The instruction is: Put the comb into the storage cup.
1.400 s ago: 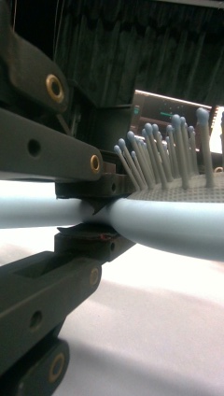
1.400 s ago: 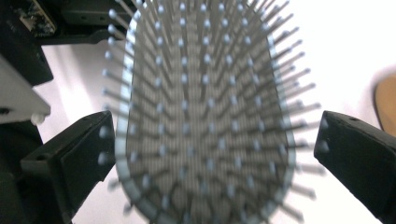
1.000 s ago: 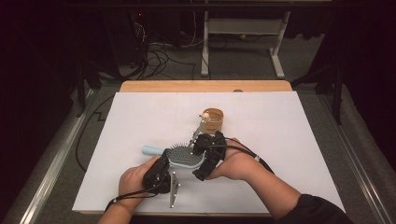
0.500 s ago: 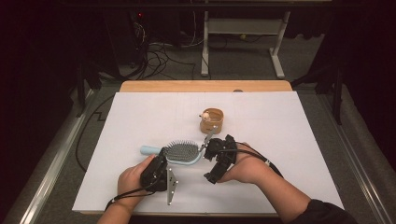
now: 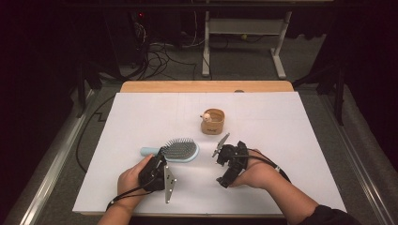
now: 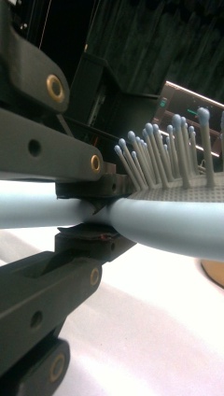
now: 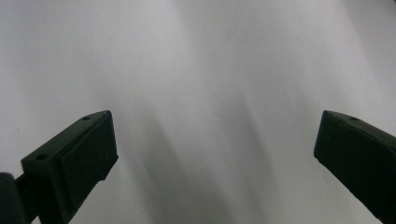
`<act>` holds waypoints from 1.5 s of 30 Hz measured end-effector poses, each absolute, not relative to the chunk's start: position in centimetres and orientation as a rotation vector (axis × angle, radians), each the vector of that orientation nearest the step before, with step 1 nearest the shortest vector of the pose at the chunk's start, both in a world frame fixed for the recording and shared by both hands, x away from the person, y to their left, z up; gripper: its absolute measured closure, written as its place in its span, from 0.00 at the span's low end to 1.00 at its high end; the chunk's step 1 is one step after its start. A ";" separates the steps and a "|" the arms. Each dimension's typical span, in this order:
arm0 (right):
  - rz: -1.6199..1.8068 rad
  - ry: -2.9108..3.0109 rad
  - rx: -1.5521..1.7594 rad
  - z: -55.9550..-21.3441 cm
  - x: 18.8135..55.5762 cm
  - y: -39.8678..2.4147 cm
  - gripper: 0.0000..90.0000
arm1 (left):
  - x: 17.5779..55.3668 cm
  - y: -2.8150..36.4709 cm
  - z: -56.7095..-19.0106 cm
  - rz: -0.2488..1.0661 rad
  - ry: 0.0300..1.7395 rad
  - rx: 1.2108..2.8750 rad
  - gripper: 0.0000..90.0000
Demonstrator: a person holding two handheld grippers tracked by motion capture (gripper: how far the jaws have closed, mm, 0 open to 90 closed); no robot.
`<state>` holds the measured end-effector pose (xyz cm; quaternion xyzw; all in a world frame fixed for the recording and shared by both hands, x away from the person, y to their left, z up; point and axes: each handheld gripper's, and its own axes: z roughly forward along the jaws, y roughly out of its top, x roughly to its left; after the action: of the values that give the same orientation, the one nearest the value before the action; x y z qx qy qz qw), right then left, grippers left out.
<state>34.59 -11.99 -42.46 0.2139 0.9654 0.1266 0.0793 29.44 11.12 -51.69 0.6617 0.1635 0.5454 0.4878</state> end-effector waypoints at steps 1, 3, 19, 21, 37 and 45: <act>0.384 2.887 0.643 -42.6 34.6 -12.2 0.00 | 29.5 11.2 -51.6 1.320 0.406 1.607 0.86; 0.395 2.879 0.644 -42.9 34.6 -12.6 0.00 | 29.5 11.3 -51.5 1.312 0.423 1.605 0.86; 0.510 2.817 0.701 -44.0 34.4 -15.6 0.00 | 29.9 12.1 -50.0 1.180 0.594 1.484 0.86; 0.525 2.809 0.708 -44.1 34.4 -16.0 0.00 | 29.9 12.2 -49.8 1.166 0.614 1.469 0.86; 0.839 2.612 0.845 -45.0 33.9 -19.4 0.00 | 30.0 13.0 -48.1 1.003 0.758 1.355 0.86; 1.025 2.474 0.894 -45.6 33.3 -20.7 0.00 | 29.6 13.4 -46.7 0.911 0.799 1.265 0.86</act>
<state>33.32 -20.71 -45.59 0.3128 0.8653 0.3584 0.1583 29.62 13.37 -46.69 0.5546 0.3504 0.3994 0.6404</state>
